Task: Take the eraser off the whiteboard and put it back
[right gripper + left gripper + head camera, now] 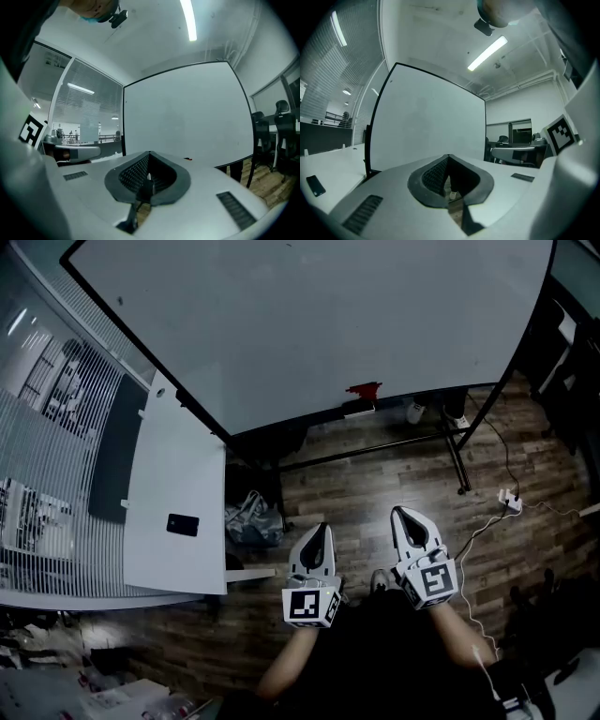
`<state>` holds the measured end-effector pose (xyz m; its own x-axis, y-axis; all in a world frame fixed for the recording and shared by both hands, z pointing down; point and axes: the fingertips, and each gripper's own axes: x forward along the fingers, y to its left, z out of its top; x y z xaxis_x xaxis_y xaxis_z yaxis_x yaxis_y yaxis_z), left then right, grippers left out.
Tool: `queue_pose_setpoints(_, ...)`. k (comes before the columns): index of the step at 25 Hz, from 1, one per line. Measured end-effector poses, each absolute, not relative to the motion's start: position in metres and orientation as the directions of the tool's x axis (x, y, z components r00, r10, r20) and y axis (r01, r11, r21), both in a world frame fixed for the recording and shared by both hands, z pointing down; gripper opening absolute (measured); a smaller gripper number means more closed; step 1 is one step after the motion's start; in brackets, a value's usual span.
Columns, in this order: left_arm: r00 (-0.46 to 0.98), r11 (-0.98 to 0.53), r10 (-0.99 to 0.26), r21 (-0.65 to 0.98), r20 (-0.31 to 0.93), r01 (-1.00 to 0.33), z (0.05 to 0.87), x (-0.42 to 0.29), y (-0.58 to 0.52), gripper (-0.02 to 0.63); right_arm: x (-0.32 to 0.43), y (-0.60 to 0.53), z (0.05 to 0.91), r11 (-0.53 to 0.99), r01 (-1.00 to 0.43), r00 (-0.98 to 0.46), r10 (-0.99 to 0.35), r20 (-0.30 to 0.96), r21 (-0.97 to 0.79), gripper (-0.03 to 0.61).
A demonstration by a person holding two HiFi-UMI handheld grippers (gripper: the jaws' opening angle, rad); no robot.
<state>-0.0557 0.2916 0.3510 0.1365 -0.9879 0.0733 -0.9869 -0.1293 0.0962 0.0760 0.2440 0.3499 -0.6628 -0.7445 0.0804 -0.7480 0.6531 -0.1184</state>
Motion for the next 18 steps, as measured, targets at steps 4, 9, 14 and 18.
queue_pose_setpoints(4, 0.133, -0.125, -0.988, 0.1, 0.077, -0.987, 0.351, -0.053, 0.288, 0.002, 0.082, 0.239, 0.348, 0.644, -0.752, -0.657, -0.75, 0.076, -0.141, 0.012)
queue_pose_setpoints(9, 0.127, -0.12, -0.99, 0.101, 0.069, -0.988, 0.348, -0.043, 0.281, 0.0, 0.091, 0.232, 0.35, 0.647, -0.748, -0.661, -0.747, 0.078, -0.147, 0.012)
queue_pose_setpoints(14, 0.101, -0.094, -0.992, 0.098, 0.073, -0.991, 0.352, -0.033, 0.273, 0.002, 0.103, 0.224, 0.353, 0.659, -0.738, -0.673, -0.736, 0.079, -0.148, 0.012)
queue_pose_setpoints(18, 0.082, -0.075, -0.994, 0.092, 0.077, -0.993, 0.353, -0.025, 0.265, 0.002, 0.11, 0.214, 0.356, 0.67, -0.725, -0.686, -0.723, 0.08, -0.158, 0.012)
